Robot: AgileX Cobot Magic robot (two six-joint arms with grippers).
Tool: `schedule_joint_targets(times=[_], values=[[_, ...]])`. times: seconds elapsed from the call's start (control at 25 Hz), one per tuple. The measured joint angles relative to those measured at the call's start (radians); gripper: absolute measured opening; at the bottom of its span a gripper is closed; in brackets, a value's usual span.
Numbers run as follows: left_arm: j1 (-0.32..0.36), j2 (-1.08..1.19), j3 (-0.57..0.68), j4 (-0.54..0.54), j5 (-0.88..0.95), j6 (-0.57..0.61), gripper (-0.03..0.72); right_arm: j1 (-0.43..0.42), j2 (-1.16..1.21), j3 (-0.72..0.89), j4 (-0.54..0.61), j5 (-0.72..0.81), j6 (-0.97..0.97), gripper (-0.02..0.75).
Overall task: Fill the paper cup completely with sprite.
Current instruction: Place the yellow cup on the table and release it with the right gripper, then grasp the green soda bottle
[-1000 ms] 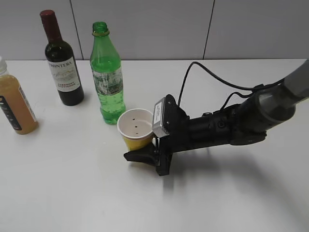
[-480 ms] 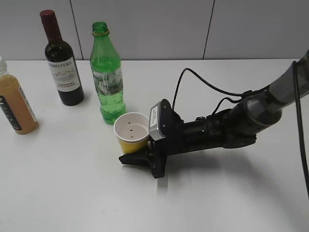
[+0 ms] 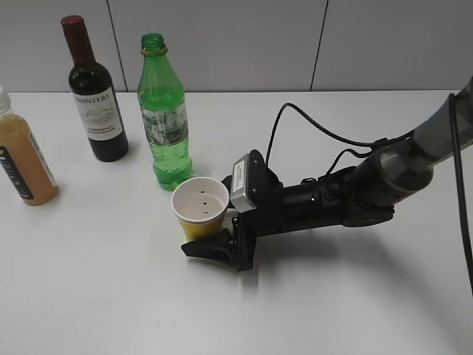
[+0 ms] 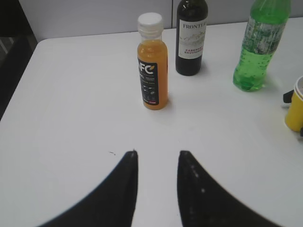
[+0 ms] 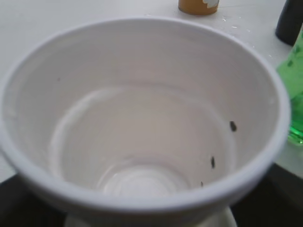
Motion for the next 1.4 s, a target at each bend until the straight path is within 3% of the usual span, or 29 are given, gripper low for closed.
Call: schedule_joint_targets(times=[0.32, 0.84, 1.08, 1.4], values=[[0.0, 0.0, 0.0, 0.0, 0.0, 0.0, 0.23, -0.075, -0.067, 0.115, -0.002, -0.005, -0.035, 0.689], [0.0, 0.0, 0.0, 0.0, 0.0, 0.0, 0.23, -0.295, -0.306, 0.361, 0.037, 0.032, -0.057, 0.659], [0.0, 0.0, 0.0, 0.0, 0.0, 0.0, 0.23, -0.399, -0.447, 0.453, 0.248, 0.15, -0.063, 0.656], [0.0, 0.0, 0.0, 0.0, 0.0, 0.0, 0.23, -0.451, -0.602, 0.426, 0.643, 0.576, -0.064, 0.645]])
